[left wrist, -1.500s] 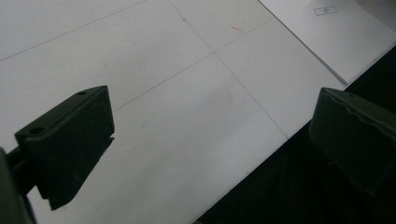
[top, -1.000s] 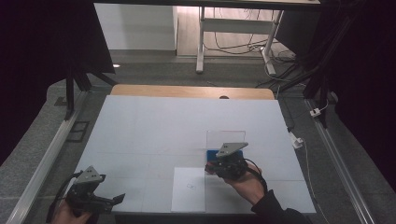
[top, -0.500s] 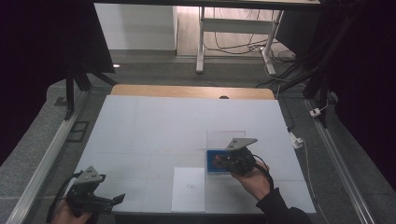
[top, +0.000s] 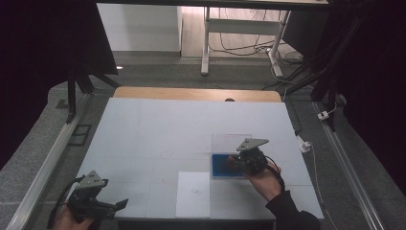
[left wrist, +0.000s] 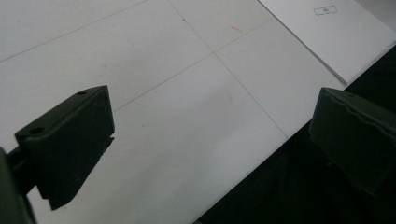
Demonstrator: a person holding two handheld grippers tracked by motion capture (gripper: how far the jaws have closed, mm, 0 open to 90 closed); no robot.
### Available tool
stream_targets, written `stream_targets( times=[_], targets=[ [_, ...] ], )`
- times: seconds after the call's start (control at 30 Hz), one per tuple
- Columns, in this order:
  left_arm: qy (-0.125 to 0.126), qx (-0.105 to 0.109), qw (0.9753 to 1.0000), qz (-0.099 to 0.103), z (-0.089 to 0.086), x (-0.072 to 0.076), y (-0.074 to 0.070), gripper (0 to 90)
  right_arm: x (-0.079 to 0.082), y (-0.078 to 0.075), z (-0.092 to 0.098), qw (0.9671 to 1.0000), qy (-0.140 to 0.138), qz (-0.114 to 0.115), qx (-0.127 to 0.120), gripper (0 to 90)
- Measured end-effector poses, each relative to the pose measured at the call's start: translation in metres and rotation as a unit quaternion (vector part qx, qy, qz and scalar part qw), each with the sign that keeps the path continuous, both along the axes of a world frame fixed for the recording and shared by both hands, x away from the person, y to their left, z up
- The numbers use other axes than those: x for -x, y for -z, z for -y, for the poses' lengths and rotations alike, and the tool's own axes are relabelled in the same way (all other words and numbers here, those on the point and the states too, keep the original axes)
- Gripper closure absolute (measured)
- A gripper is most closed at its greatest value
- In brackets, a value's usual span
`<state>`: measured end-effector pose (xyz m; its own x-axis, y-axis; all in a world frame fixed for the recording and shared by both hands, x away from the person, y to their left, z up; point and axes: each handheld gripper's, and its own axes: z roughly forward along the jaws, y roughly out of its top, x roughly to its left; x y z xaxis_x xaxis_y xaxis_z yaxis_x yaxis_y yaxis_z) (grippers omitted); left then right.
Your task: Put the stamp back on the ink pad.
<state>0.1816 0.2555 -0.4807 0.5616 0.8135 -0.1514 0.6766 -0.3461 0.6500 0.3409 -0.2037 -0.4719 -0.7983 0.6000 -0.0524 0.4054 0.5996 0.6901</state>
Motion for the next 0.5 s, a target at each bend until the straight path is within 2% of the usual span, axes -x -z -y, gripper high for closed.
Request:
stream_targets(
  times=[0.13,0.5],
  targets=[
    [0.0,-0.001,1.0,0.0,0.0,0.0,0.0,0.5,-0.004,0.004,0.003,1.0,0.006,-0.003,0.005,79.4],
    [0.001,-0.002,1.0,0.0,0.0,0.0,0.0,0.6,-0.008,0.013,0.0,0.9997,0.002,-0.016,0.018,79.3]
  ],
)
